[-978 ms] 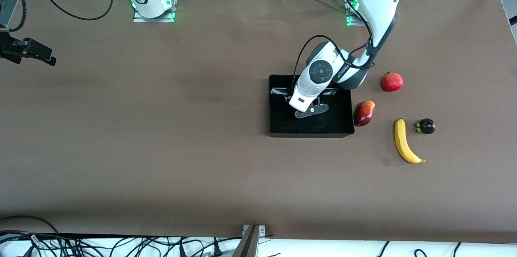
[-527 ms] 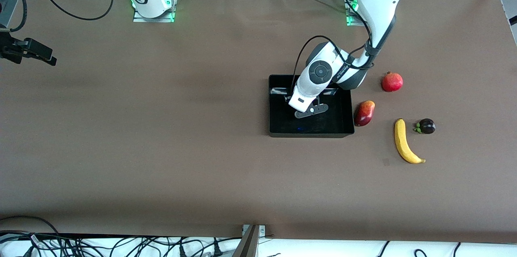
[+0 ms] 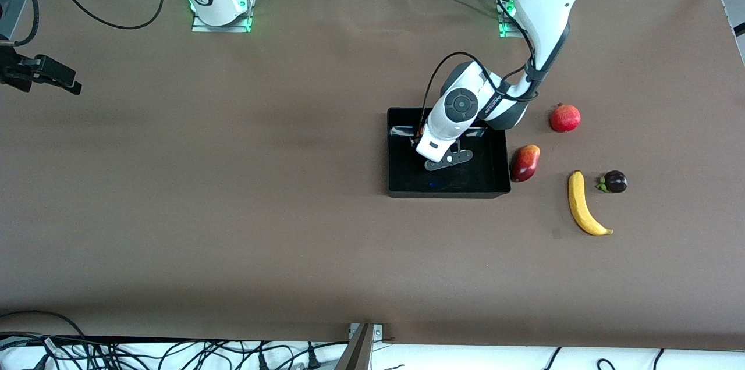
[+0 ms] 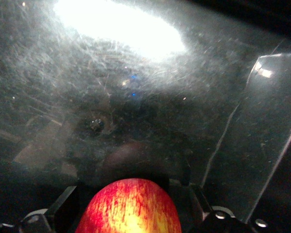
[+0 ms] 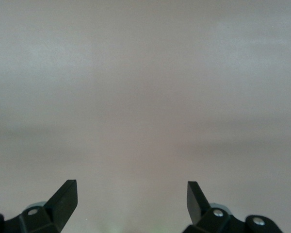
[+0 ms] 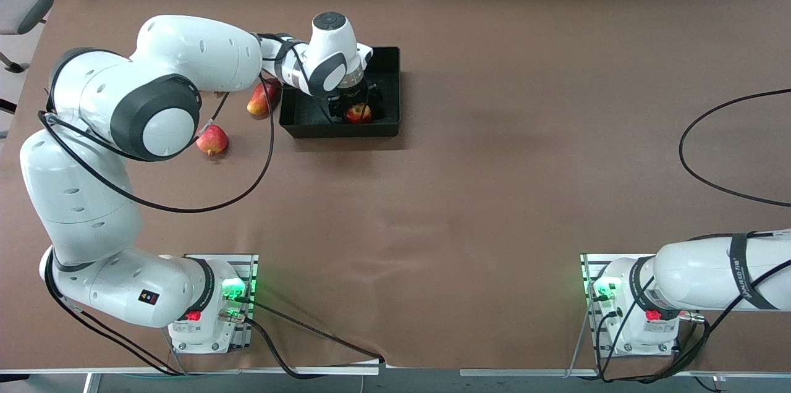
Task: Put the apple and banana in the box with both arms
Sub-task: 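Lower the apple into the box and open the left gripper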
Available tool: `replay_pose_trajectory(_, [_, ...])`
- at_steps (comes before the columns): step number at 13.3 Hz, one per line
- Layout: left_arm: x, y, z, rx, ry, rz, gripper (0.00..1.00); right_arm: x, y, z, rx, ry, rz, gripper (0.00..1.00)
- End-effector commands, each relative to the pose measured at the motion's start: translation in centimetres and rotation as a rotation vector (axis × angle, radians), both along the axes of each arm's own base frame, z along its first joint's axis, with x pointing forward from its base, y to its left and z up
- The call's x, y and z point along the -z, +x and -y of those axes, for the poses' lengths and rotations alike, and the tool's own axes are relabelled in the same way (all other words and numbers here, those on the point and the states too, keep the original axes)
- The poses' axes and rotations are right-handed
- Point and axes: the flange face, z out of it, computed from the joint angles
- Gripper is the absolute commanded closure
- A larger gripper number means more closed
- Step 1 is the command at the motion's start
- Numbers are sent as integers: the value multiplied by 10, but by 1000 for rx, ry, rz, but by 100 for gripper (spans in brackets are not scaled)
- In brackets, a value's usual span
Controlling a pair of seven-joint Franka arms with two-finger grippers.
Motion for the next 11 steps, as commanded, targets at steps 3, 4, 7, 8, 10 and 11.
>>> replay_pose_trajectory(3, [-63,22,7,-28,51,-27,0,-4,2,-2,-11,6,-1,0])
replay_pose_trajectory(4, [-80,26,7,-36,56,-31,0,-4,2,-2,-11,6,-1,0])
replay_pose_trajectory(7, [-134,39,-15,-56,80,-26,0,-4,2,-2,-11,6,-1,0])
replay_pose_trajectory(8, [-154,50,-29,-59,87,-31,0,-5,2,-2,-11,6,0,0])
replay_pose_trajectory(10, [-185,78,-71,-44,91,-64,0,-5,2,-2,-11,6,0,0])
replay_pose_trajectory(11, [-199,93,-95,-40,74,-57,0,-5,2,-2,-11,6,0,0])
